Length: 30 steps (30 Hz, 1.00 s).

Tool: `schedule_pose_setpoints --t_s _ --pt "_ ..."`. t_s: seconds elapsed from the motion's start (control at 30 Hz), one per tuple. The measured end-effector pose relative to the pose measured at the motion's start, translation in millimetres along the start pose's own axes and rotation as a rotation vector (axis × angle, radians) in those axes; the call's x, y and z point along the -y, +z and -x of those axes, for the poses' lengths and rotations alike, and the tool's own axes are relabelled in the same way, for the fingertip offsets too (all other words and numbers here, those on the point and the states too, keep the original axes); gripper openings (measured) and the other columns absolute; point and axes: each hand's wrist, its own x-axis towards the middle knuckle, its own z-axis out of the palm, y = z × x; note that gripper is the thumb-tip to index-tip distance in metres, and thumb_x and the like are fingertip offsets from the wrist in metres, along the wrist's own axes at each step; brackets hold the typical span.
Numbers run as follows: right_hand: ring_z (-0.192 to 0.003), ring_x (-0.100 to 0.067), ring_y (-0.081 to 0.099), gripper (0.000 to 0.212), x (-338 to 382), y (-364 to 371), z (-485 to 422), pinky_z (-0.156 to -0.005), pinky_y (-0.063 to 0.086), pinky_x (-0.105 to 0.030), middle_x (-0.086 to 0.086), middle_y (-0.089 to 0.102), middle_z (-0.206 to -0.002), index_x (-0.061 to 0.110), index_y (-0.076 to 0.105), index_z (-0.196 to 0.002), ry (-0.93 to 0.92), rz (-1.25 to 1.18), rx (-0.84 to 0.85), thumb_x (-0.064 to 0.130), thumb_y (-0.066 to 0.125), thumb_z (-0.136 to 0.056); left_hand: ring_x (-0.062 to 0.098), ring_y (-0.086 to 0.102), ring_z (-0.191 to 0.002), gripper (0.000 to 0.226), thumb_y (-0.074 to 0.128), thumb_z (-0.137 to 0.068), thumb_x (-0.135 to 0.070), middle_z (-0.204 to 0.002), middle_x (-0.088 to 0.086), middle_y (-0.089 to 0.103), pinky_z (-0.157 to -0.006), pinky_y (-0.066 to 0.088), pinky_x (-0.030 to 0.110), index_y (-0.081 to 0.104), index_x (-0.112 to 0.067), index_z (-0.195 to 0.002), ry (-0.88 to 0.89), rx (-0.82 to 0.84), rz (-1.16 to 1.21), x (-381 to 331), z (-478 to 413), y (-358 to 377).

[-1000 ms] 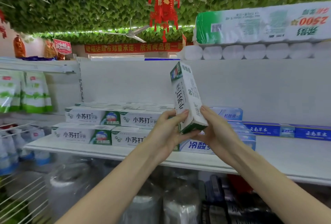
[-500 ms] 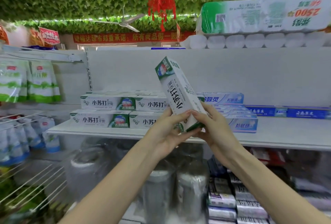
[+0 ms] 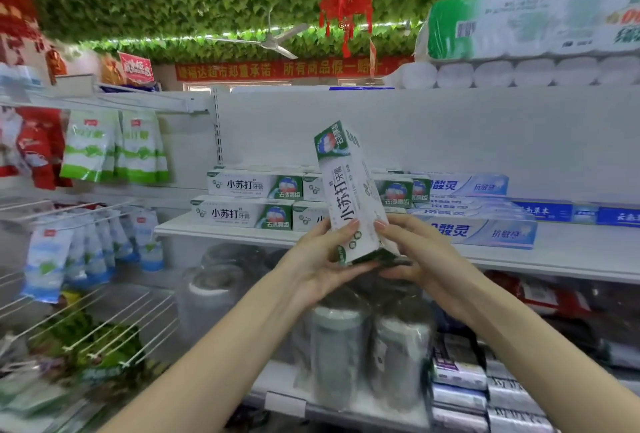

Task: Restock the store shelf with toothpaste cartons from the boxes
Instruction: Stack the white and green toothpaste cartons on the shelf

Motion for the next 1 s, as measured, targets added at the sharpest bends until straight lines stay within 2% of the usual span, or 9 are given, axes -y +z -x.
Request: schedule_pose_setpoints --t_s 0.1,0.2,0.27,0.4,0.5,0.63,0.83,0.97,1.0 --pt "-0.088 -0.013 0.07 0.045 2.8 7.1 -4.0 -0.06 0.055 -0.027 -0.003 0.067 -0.112 0.019 0.055 -0.123 0.021 0.113 0.028 0.039 0.065 -0.085 0.026 0.073 -0.079 0.033 0.063 -0.086 -0.002 -0.101 0.011 0.072 -0.064 0.06 0.048 0.062 -0.012 -0.118 0.028 -0.048 -0.118 -3.6 4.5 -11.3" --pt "-0.101 -0.017 0.064 0.066 8.7 10.0 -14.3 -0.059 0.057 -0.031 -0.004 0.058 -0.124 0.022 0.042 -0.137 0.029 0.223 0.024 0.048 0.065 -0.081 0.025 0.072 -0.085 0.032 0.066 -0.085 -0.002 -0.096 0.006 0.075 -0.072 0.058 0.053 0.065 -0.016 -0.113 0.052 -0.087 -0.284 -14.1 11.0 -22.8" --pt "-0.104 -0.017 0.06 0.075 15.4 10.7 -23.6 -0.058 0.057 -0.03 -0.006 0.052 -0.132 0.023 0.032 -0.143 0.017 0.275 -0.003 0.051 0.063 -0.081 0.022 0.072 -0.082 0.029 0.067 -0.084 -0.002 -0.092 0.003 0.075 -0.069 0.059 0.051 0.066 -0.018 -0.108 0.069 -0.118 -0.374 -24.6 16.4 -28.9" --pt "-0.111 -0.023 0.057 0.085 29.1 11.6 -41.0 -0.06 0.06 -0.035 -0.01 0.044 -0.142 0.026 0.022 -0.148 -0.045 0.199 -0.071 0.052 0.063 -0.079 0.021 0.072 -0.077 0.032 0.069 -0.083 -0.001 -0.094 0.001 0.075 -0.066 0.059 0.048 0.066 -0.02 -0.109 0.071 -0.168 -0.579 -41.7 30.3 -42.0" --pt "-0.118 -0.026 0.054 0.081 33.7 7.6 -48.7 -0.063 0.06 -0.038 -0.01 0.044 -0.143 0.034 0.02 -0.148 -0.09 0.141 -0.125 0.05 0.063 -0.081 0.024 0.071 -0.086 0.044 0.071 -0.081 -0.001 -0.103 0.004 0.074 -0.066 0.059 0.049 0.064 -0.019 -0.12 0.036 -0.184 -0.725 -53.5 43.0 -50.4" --pt "-0.114 -0.026 0.056 0.063 30.1 3.0 -48.0 -0.059 0.058 -0.035 -0.011 0.049 -0.136 0.037 0.034 -0.143 -0.122 0.124 -0.089 0.043 0.061 -0.086 0.022 0.072 -0.082 0.046 0.071 -0.081 0.001 -0.098 0.002 0.075 -0.061 0.061 0.043 0.064 -0.02 -0.121 -0.015 -0.164 -0.903 -66.9 60.2 -55.1" --pt "-0.102 -0.02 0.06 0.052 16.3 8.1 -46.0 -0.066 0.059 -0.038 -0.007 0.057 -0.12 0.032 0.046 -0.137 -0.113 0.253 -0.022 0.038 0.062 -0.087 0.024 0.072 -0.088 0.043 0.073 -0.081 -0.004 -0.103 0.006 0.074 -0.067 0.061 0.044 0.07 -0.035 -0.109 -0.033 -0.124 -1.093 -72.4 78.2 -70.5" --pt "-0.101 -0.016 0.064 0.05 4.9 15.3 -45.0 -0.058 0.058 -0.028 -0.004 0.064 -0.118 0.022 0.052 -0.131 -0.051 0.313 0.07 0.041 0.062 -0.086 0.024 0.072 -0.087 0.044 0.076 -0.079 -0.006 -0.104 0.004 0.074 -0.065 0.061 0.043 0.068 -0.034 -0.112 -0.049 -0.092 -1.186 -79.0 90.4 -82.5" --pt "-0.098 -0.015 0.066 0.041 1.9 18.3 -42.8 -0.058 0.057 -0.026 -0.005 0.067 -0.114 0.022 0.056 -0.124 -0.036 0.279 0.083 0.038 0.062 -0.087 0.024 0.072 -0.087 0.043 0.077 -0.078 -0.007 -0.103 0.004 0.074 -0.065 0.061 0.043 0.068 -0.032 -0.112 -0.043 -0.097 -1.214 -81.4 92.4 -86.4"
